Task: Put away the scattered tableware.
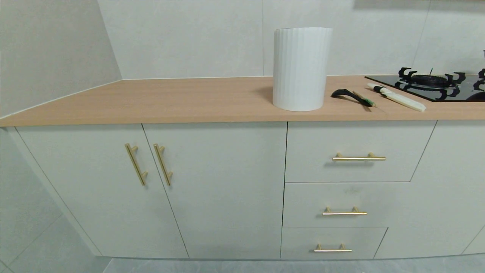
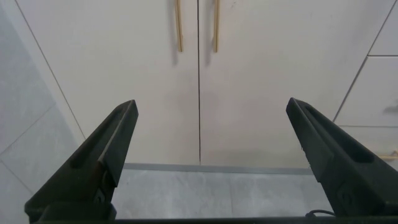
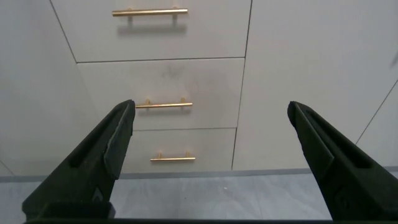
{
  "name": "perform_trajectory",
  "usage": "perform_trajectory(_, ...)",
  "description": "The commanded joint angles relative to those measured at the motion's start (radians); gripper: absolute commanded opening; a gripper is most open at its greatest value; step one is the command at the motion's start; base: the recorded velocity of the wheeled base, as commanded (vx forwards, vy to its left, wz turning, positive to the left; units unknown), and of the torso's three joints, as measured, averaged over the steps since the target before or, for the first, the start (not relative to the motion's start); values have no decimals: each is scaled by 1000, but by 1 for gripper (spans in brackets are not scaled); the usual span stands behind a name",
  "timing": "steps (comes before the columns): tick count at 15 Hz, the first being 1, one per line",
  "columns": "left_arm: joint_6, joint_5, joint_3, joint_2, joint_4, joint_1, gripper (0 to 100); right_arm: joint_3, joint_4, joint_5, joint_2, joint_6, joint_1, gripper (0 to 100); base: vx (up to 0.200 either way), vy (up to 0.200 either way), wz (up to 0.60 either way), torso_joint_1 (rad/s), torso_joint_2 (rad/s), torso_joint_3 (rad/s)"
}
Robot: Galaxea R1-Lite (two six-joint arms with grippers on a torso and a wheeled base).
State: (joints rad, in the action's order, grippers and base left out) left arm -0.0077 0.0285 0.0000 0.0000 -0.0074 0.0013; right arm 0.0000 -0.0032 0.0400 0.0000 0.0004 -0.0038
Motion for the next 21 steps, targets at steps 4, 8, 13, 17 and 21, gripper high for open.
perform_trajectory(4, 0, 1, 0, 0, 0, 0, 100, -3, -6, 4, 2, -2, -1, 100, 0, 0, 0, 0, 0, 0)
perform_trajectory(8, 0, 1, 0, 0, 0, 0, 100, -109, 37, -63, 43, 35, 13, 100, 0, 0, 0, 0, 0, 0)
perform_trajectory(13, 0, 1, 0, 0, 0, 0, 100, -195, 48, -163, 313, 3, 44, 100, 0, 0, 0, 0, 0, 0)
perform_trajectory(17, 0, 1, 0, 0, 0, 0, 100, -380, 43, -223, 752, 1, 77, 100, 0, 0, 0, 0, 0, 0)
perform_trajectory(21, 0, 1, 0, 0, 0, 0, 100, -472, -97, -223, 1195, 1, 114, 100, 0, 0, 0, 0, 0, 0)
